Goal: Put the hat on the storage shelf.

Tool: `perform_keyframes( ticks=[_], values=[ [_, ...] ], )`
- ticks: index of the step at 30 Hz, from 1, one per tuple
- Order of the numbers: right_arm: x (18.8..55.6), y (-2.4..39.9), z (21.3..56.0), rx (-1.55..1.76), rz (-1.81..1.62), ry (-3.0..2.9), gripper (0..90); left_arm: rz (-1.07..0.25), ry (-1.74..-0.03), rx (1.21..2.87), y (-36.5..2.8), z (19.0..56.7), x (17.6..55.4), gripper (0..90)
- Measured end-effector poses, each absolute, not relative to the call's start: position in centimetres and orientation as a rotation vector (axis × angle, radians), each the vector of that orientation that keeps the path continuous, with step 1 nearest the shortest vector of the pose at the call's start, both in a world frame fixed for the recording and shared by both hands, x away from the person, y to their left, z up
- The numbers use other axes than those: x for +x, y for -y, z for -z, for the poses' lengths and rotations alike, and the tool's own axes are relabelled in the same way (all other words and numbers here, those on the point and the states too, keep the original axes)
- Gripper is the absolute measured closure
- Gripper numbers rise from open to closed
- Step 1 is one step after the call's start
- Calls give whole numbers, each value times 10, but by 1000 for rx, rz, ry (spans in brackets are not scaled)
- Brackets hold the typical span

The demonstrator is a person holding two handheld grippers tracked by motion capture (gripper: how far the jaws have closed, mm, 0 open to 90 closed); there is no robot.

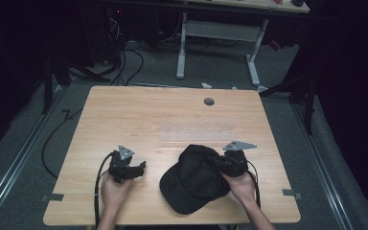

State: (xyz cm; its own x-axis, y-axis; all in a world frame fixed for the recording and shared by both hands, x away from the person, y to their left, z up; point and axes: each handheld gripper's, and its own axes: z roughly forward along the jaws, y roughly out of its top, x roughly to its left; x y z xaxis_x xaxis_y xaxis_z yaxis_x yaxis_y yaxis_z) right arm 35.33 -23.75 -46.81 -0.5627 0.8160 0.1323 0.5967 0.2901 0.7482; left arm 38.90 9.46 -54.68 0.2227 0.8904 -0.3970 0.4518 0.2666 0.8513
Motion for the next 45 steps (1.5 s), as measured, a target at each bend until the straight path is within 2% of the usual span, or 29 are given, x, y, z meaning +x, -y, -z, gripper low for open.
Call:
perform_keyframes(
  ticks=[16, 30, 45],
  values=[
    [354, 248, 445, 1210, -1233, -2275, 803, -485, -1401, 1359, -94, 547, 389, 251],
    [355, 254, 431, 1126, -1283, -2276, 803, -415, -1353, 1410, -91, 545, 385, 241],
    [357, 258, 423, 1053, -1350, -2276, 803, -246, -1273, 1379, -82, 519, 376, 255]
  ],
)
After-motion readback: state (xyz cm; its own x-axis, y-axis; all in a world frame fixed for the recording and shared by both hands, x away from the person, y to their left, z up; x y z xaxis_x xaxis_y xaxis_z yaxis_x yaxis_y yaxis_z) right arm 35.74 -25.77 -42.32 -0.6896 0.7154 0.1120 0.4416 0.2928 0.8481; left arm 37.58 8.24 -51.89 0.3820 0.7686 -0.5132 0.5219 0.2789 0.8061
